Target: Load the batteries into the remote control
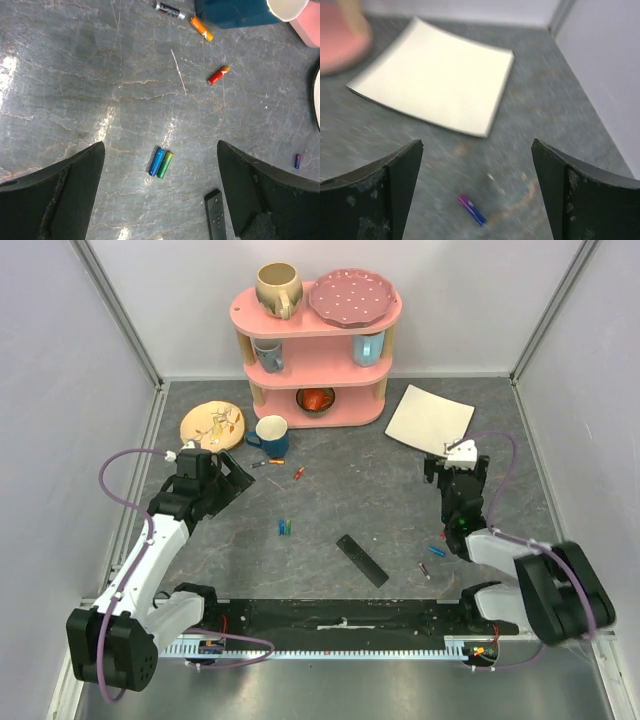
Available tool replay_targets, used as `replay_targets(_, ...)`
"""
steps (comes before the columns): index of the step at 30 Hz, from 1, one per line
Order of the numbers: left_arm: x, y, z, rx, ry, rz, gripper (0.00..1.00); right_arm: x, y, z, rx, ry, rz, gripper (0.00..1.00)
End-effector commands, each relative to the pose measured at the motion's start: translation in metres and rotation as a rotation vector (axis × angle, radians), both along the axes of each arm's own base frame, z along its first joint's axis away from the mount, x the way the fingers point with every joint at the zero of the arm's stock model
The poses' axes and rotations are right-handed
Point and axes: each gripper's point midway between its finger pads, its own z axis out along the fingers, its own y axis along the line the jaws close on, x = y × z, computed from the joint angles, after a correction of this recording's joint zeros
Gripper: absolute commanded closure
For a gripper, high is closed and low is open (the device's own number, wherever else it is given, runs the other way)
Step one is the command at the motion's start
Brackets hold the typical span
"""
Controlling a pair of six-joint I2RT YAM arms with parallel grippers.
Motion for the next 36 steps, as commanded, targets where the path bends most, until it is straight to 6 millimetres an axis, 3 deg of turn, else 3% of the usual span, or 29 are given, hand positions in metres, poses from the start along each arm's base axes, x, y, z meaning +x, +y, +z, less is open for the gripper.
replay_targets(1, -0.001, -0.017, 0.012, -0.064, -0.017, -0.069, 0.02, -0.002, 0.039, 0.067, -0.021, -0.049, 0.064, 0.02)
replay_targets(2, -0.001, -0.019, 0.013, -0.061, -0.028, -0.091, 0.02, -0.008, 0.053, 0.097, 0.039, -0.109, 0.074, 0.02)
replay_targets(3, -0.001, -0.019, 0.013, -0.053, -0.037, -0.109, 0.03, -0.012, 0.059, 0.105, 0.049, -0.107, 0.086, 0.02)
replay_targets(4, -0.003, -0.021, 0.012, -0.042, -0.046, -0.147, 0.03, -0.019, 0.062, 0.101, 0.051, -0.048, 0.091, 0.02)
replay_targets(5, -0.003, -0.023, 0.014, -0.039, -0.06, -0.167, 0.04, -0.02, 0.074, 0.119, 0.089, -0.059, 0.103, 0.02)
replay_targets(6, -0.001, -0.024, 0.016, -0.034, -0.079, -0.181, 0.05, -0.022, 0.076, 0.121, 0.09, -0.034, 0.09, 0.02)
replay_targets(7, -0.003, -0.025, 0.017, -0.031, -0.095, -0.206, 0.05, -0.027, 0.077, 0.107, 0.056, 0.054, 0.089, 0.02)
replay_targets(8, -0.004, -0.027, 0.017, -0.028, -0.105, -0.221, 0.06, -0.026, 0.083, 0.121, 0.077, 0.059, 0.101, 0.02)
replay_targets(9, -0.004, -0.029, 0.019, -0.026, -0.118, -0.238, 0.07, -0.026, 0.092, 0.119, 0.123, 0.092, 0.129, 0.02)
replay_targets(10, -0.005, -0.03, 0.018, -0.016, -0.123, -0.255, 0.07, -0.031, 0.095, 0.1, 0.096, 0.191, 0.148, 0.02)
replay_targets(11, -0.006, -0.032, 0.02, -0.013, -0.137, -0.27, 0.08, -0.031, 0.1, 0.1, 0.113, 0.219, 0.156, 0.02)
replay_targets(13, -0.009, -0.038, 0.02, -0.005, -0.144, -0.304, 0.1, -0.034, 0.1, 0.079, 0.251, 0.256, 0.069, 0.02)
replay_targets(16, -0.014, -0.05, 0.02, 0.016, -0.152, -0.36, 0.12, -0.039, 0.134, 0.047, 0.243, 0.368, 0.276, 0.02)
replay_targets(19, -0.02, -0.065, 0.016, 0.04, -0.143, -0.408, 0.13, -0.049, 0.153, 0.021, 0.211, 0.5, 0.389, 0.02)
replay_targets(22, -0.029, -0.081, 0.011, 0.024, -0.13, -0.451, 0.13, -0.067, 0.176, 0.01, 0.178, 0.575, 0.5, 0.02)
replay_targets(26, -0.034, -0.095, 0.009, -0.047, -0.138, -0.48, 0.14, -0.086, 0.187, 0.001, 0.132, 0.632, 0.544, 0.02)
replay_targets(36, -0.042, -0.1, 0.017, -0.094, -0.162, -0.505, 0.18, -0.158, 0.208, -0.042, 0.016, 0.822, 0.65, 0.02)
